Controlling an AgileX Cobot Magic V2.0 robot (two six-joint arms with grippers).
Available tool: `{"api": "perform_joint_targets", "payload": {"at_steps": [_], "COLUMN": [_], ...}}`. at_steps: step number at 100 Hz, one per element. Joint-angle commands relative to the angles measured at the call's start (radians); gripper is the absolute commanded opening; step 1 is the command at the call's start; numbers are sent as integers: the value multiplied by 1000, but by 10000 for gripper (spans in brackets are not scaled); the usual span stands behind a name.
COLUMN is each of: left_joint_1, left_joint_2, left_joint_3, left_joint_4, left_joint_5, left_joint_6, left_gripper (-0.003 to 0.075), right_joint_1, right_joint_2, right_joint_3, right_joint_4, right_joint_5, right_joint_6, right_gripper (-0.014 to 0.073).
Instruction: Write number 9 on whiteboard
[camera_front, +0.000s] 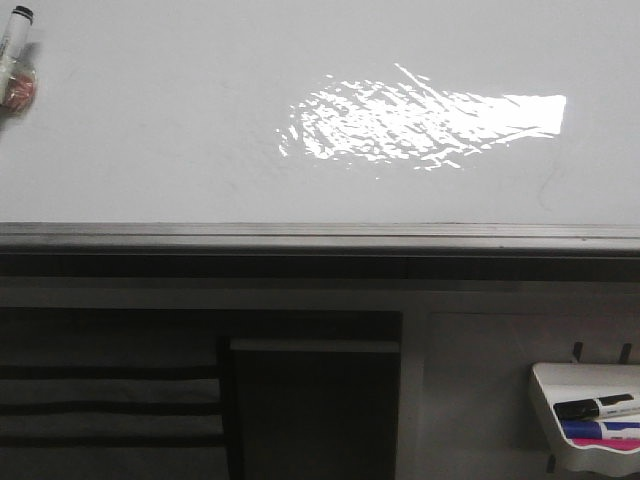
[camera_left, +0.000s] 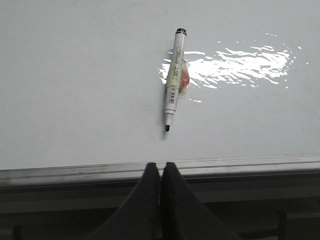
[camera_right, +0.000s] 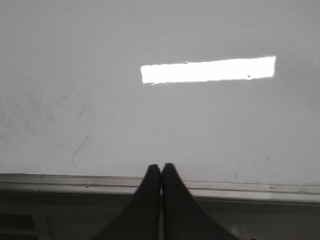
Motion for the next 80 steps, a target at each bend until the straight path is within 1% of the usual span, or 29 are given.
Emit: {"api": "perform_joint_targets", "payload": {"at_steps": [1,80], "left_joint_1": [6,8], "left_joint_2": [-28,-28], "left_joint_3": [29,29], "left_joint_4": [-11,-11], "left_joint_5": [-73,-73], "left_joint_6": [-2,-2], "left_gripper": [-20,-20], "right_joint_1": [-5,-5], "right_joint_2": [-20,-18], "right_joint_3": [28,28], "right_joint_4": [2,2], "right_joint_5": [-84,-98], "right_joint_6": [-6,-6], "right_gripper": [-72,-72]}}
